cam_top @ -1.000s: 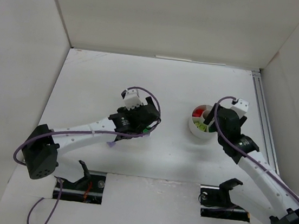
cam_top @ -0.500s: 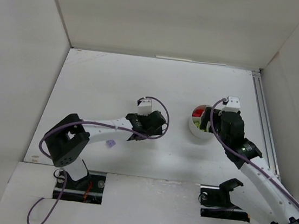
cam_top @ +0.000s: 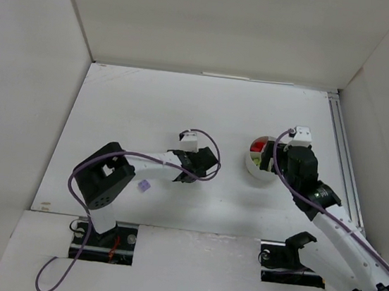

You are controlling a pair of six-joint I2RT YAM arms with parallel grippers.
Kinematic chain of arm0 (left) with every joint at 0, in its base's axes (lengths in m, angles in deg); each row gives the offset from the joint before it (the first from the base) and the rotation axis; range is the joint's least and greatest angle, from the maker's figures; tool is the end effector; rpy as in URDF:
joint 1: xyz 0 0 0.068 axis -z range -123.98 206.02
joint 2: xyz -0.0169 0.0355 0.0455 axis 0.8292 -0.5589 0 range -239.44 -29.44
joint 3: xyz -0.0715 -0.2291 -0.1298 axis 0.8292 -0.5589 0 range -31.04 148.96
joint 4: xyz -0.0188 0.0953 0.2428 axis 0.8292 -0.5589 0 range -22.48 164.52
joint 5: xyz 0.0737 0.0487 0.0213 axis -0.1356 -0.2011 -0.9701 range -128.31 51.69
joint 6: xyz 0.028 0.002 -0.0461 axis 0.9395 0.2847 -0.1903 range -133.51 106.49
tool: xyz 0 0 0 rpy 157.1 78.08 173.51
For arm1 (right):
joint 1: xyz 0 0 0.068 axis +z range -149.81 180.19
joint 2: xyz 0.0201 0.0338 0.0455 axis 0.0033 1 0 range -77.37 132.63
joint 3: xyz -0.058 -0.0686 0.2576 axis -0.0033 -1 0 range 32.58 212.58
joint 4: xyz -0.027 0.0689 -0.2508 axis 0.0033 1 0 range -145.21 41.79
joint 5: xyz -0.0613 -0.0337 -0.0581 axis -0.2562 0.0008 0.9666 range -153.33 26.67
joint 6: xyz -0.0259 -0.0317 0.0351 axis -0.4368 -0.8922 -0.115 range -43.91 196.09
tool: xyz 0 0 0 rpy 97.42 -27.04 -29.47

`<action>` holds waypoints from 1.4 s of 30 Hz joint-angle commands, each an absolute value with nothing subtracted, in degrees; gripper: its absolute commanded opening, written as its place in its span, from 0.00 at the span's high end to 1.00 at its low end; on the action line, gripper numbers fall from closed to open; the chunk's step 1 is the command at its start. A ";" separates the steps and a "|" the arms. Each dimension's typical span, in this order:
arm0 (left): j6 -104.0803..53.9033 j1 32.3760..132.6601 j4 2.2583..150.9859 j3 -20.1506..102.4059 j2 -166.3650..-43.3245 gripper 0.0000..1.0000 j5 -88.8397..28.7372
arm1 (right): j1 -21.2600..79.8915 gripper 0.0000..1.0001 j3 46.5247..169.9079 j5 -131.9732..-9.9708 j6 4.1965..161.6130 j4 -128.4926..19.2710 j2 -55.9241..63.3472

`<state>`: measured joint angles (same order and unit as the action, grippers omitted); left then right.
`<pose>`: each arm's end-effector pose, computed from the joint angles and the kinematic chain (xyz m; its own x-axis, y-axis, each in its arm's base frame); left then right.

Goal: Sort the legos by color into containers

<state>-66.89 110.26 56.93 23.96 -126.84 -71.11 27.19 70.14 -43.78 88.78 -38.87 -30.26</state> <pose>0.2070 -0.2543 0.1644 -0.7222 -0.1516 -0.6749 -0.0937 0.9881 -0.1217 0.1735 0.0750 0.2784 -0.4146 0.0211 -0.9098 -0.0702 0.9960 0.0551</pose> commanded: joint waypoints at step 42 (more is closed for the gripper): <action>-54.55 102.42 75.40 20.72 -114.68 0.60 -44.11 | 27.00 0.07 69.41 -71.67 72.49 -40.79 -33.78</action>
